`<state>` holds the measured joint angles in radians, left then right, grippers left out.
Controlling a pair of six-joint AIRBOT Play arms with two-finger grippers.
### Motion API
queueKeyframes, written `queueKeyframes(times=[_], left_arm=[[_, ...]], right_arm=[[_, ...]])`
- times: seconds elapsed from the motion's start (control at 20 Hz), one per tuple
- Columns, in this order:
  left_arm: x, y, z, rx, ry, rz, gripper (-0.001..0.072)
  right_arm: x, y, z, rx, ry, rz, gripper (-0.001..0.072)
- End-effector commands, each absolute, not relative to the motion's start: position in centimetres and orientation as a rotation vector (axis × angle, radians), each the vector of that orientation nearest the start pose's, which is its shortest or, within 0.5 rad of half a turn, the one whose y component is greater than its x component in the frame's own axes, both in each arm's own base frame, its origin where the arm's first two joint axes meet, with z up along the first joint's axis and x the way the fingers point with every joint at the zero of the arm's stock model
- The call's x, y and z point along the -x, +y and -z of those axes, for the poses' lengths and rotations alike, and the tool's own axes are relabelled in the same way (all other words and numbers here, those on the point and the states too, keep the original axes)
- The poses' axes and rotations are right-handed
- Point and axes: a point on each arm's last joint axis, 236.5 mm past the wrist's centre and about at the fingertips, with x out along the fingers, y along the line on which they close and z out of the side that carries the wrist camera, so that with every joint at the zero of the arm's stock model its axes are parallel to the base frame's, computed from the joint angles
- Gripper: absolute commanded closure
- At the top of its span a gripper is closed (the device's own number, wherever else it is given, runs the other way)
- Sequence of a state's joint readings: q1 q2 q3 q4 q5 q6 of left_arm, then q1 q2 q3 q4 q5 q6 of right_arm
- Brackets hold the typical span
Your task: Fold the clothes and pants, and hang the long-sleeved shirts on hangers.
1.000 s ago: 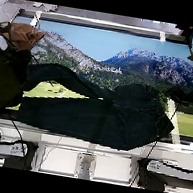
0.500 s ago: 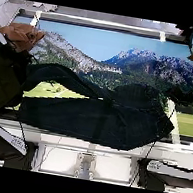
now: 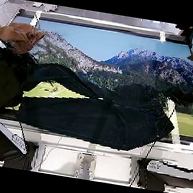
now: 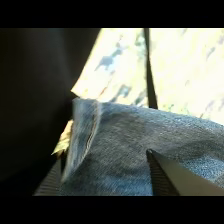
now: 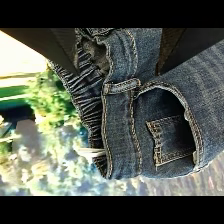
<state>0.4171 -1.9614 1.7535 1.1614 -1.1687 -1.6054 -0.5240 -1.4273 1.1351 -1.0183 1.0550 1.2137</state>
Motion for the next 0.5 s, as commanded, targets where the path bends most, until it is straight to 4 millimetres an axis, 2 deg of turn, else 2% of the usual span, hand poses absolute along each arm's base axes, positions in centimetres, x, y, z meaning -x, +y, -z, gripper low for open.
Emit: queueKeyframes(times=[0.0, 0.05, 0.1, 0.2, 0.3, 0.45], left_arm=[[-52.9, 12.1, 8.1, 0.684, 1.191, -0.079, 0.0348], [-53.3, 11.8, 7.7, 0.666, 1.175, -0.052, 0.0535], [-53.9, 11.6, 6.9, 0.651, 1.153, -0.023, 0.0683], [-55.1, 11.5, 4.7, 0.651, 1.098, -0.001, 0.0687], [-56.2, 11.8, 1.1, 0.627, 1.024, 0.009, 0.0688], [-56.4, 12.0, -3.5, 0.588, 0.946, 0.016, 0.0687]], right_arm=[[-40.4, -10.8, 2.3, -0.560, 1.117, 0.010, 0.0192], [-40.4, -10.8, 2.3, -0.560, 1.118, 0.010, 0.0192], [-40.4, -10.8, 2.3, -0.560, 1.118, 0.010, 0.0192], [-40.4, -10.8, 2.3, -0.560, 1.118, 0.010, 0.0192], [-40.4, -11.0, 2.3, -0.550, 1.119, 0.015, 0.0192], [-42.1, -14.0, 2.1, -0.477, 1.025, 0.109, 0.0197]])
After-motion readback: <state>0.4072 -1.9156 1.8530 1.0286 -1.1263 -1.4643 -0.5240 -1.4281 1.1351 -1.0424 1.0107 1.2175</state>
